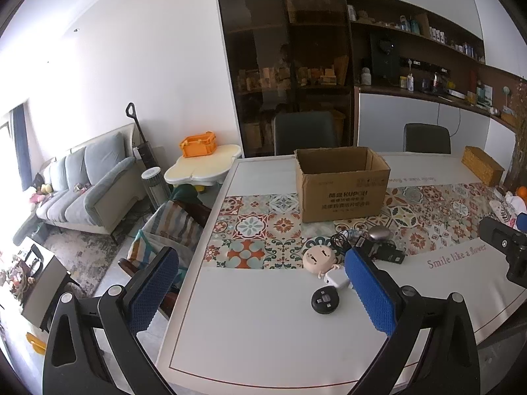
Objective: Organize rigid objects
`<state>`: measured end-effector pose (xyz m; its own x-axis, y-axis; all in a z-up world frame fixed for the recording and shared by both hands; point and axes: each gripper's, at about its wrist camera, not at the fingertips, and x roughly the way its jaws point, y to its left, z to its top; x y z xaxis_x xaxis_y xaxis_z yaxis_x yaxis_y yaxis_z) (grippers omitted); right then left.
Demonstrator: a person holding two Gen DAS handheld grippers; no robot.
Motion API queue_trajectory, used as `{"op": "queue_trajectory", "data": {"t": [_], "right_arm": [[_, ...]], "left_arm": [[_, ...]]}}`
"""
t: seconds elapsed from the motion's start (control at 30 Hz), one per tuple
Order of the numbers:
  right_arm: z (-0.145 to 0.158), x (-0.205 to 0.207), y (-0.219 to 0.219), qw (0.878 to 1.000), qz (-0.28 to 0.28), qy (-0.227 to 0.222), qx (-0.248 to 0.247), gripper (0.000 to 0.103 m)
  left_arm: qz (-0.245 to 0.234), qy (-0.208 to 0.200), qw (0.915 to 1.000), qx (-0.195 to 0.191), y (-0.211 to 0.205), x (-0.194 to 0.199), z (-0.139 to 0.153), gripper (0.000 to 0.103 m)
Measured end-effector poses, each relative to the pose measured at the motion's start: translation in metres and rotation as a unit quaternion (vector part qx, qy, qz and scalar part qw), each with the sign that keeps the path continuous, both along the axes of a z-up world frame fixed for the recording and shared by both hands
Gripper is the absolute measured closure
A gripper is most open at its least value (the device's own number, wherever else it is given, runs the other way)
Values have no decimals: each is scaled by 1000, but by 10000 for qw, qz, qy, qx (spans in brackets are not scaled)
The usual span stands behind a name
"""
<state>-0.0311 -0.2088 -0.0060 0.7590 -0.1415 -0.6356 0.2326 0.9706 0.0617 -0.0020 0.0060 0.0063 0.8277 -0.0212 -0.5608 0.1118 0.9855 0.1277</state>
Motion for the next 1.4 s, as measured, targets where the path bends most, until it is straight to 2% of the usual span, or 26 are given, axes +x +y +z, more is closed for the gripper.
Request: {"op": "queue_trajectory", "data": {"t": [1.4], "right_arm": [[-2,5,2,10000,24,26,43,6]], "left_arm": [[-34,23,10000,-12,-6,7,-2,0]]}}
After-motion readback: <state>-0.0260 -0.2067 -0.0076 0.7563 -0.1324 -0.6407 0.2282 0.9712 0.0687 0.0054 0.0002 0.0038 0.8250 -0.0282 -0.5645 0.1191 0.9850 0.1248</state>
